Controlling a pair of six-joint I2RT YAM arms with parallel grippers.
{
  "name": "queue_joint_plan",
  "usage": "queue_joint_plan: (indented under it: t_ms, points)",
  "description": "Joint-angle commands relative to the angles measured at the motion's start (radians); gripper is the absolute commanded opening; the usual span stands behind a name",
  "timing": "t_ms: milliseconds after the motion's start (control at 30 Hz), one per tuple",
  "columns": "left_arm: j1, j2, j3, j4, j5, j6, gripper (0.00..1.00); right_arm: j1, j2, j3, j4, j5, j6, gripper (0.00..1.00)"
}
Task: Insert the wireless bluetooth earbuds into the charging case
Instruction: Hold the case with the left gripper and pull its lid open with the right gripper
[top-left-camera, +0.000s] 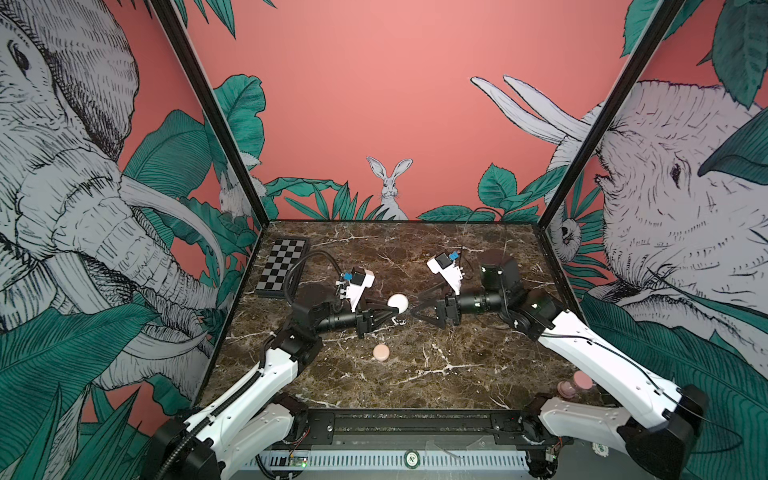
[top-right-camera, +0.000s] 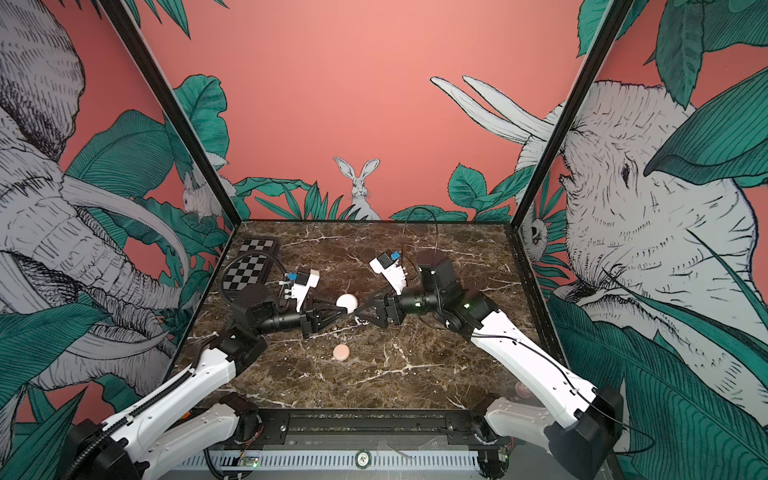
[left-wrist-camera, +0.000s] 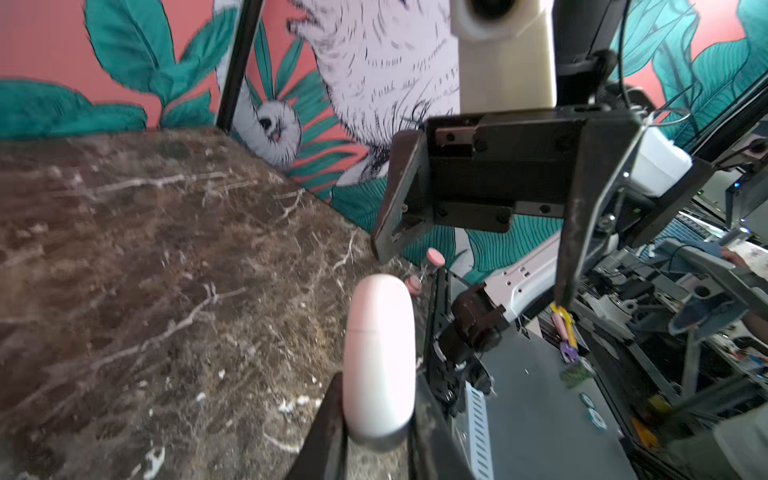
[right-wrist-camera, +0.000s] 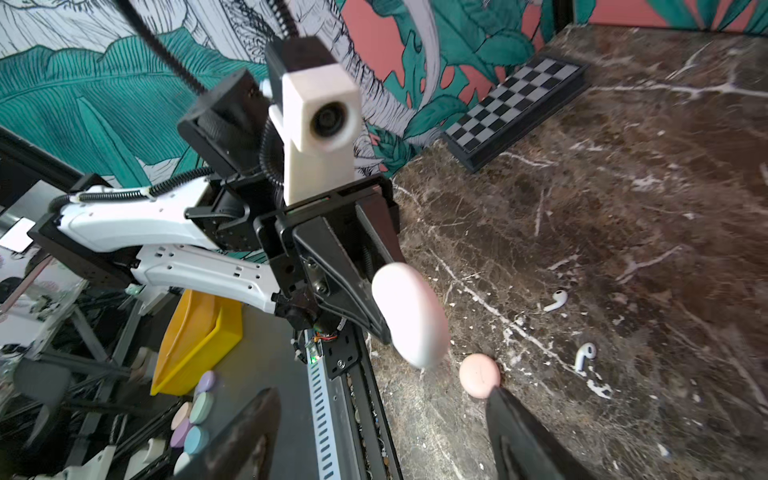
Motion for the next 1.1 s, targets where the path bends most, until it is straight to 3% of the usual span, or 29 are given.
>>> queue_joint_plan:
  t_ms: [0,133,267,600,1067]
  points:
    - [-0.003,-0.010,-0.054,0.285,-0.051,-0.047,0.00,0.006,-0.049,0.002,0.017,0.109,-0.079,0.89]
    - [-0.007,0.015,-0.089,0.403,-0.021,-0.082,0.00,0.061,-0.076,-0.001,0.014,0.193,-0.161,0.94]
    - [-0.008,0.014,-0.114,0.444,-0.029,-0.099,0.00,0.175,-0.057,0.044,-0.071,0.393,-0.282,0.95]
    - [-0.019,0.016,-0.139,0.462,0.009,-0.137,0.00,0.321,0.008,0.113,-0.108,0.735,-0.358,0.95]
    - [-0.063,0.016,-0.134,0.423,0.027,-0.100,0.00,0.340,0.052,0.143,-0.101,0.857,-0.359,0.95]
